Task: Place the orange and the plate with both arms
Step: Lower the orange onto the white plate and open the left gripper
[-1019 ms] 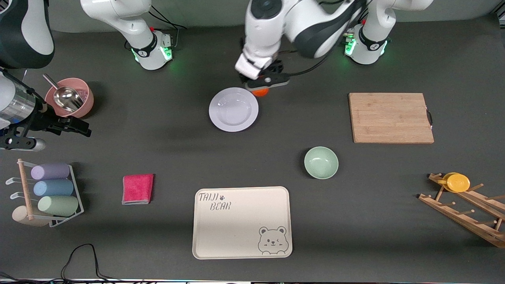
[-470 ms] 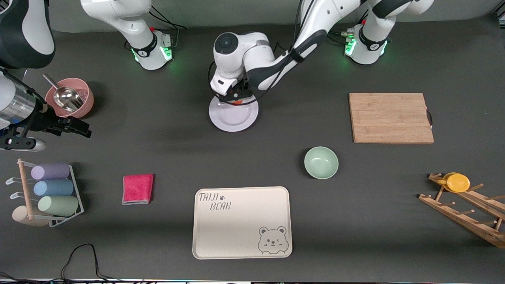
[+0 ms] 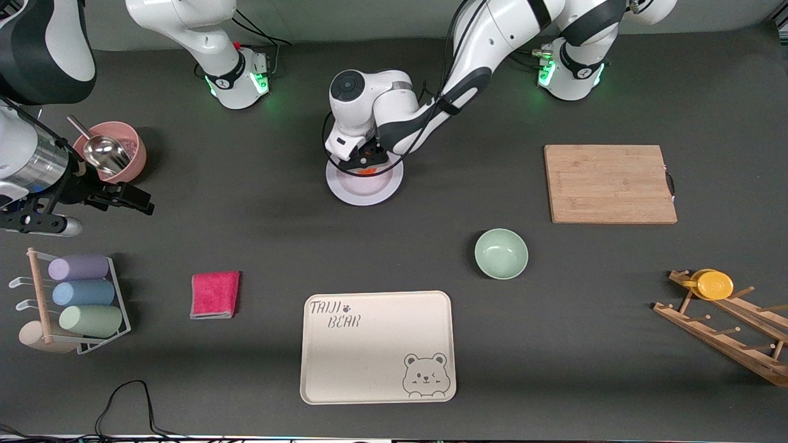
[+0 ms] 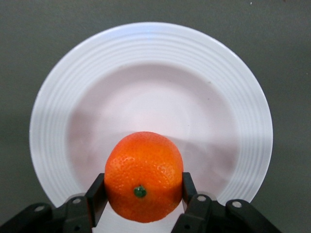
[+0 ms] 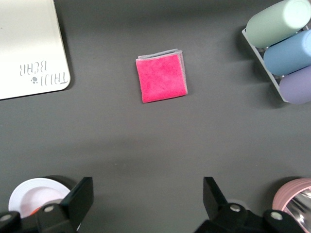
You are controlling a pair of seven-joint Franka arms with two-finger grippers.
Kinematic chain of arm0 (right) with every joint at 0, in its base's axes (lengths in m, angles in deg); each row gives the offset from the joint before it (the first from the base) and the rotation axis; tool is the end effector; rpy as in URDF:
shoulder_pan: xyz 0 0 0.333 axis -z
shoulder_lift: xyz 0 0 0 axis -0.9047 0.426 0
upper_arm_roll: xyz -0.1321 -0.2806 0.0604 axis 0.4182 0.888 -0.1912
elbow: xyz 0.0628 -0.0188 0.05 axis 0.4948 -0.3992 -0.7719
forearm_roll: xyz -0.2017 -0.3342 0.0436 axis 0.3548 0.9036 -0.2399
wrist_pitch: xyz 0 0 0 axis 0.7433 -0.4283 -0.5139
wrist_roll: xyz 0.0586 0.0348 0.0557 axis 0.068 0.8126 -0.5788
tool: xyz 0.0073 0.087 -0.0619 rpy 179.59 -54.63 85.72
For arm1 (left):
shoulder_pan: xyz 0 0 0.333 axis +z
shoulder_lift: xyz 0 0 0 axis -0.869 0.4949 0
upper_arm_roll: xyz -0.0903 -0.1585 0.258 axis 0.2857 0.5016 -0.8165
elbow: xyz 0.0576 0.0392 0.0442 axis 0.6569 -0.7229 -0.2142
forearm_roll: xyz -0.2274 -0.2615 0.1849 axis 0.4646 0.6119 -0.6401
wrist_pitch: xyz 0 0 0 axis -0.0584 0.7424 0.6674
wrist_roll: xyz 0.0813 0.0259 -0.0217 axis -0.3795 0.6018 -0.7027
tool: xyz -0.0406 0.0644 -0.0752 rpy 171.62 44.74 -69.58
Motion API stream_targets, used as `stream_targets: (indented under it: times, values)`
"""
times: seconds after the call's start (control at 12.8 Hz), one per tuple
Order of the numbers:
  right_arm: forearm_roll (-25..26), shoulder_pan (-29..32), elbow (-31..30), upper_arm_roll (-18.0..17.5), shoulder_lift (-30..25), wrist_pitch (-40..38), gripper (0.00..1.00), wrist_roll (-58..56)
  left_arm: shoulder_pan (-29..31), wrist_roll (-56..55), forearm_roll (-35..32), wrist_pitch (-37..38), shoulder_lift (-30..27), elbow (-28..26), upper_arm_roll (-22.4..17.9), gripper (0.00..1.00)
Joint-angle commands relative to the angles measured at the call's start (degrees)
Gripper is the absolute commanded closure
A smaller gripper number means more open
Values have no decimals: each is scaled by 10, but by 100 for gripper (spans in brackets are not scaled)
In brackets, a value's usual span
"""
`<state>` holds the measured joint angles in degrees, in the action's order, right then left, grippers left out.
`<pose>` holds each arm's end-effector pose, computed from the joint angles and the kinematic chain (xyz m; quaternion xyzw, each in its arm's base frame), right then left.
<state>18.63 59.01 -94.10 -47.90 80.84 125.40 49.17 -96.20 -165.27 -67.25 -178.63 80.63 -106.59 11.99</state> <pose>0.5703 0.0220 0.5472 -0.9971 0.0727 0.0140 0.0154 0.3082 -0.6248 0.2281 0.9941 0.0978 -0.0434 0.0187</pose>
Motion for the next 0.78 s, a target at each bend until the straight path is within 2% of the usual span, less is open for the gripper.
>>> stream_targets:
  times: [0.0, 0.08, 0.16, 0.24, 0.47, 0.71]
  values:
    - [-42, 1, -2, 3, -1, 5, 0, 12, -16, -17, -12, 3, 4, 20, -9, 100]
    - [-82, 1, -5, 4, 0, 4, 0, 13, -16, -17, -12, 3, 4, 20, -9, 100]
    - [-101, 2, -8, 4, 0, 4, 0, 17, -16, -17, -13, 4, 4, 20, -10, 30]
    - [-109, 2, -10, 4, 1, 4, 0, 17, -16, -16, -16, 5, 3, 20, -10, 0]
    - [-155, 3, -26, 4, 3, 7, 0, 17, -12, -16, -16, 9, -2, 23, -10, 0]
    - [-157, 3, -33, 3, 6, 10, 0, 16, 11, -9, -16, 31, -19, 42, -10, 0]
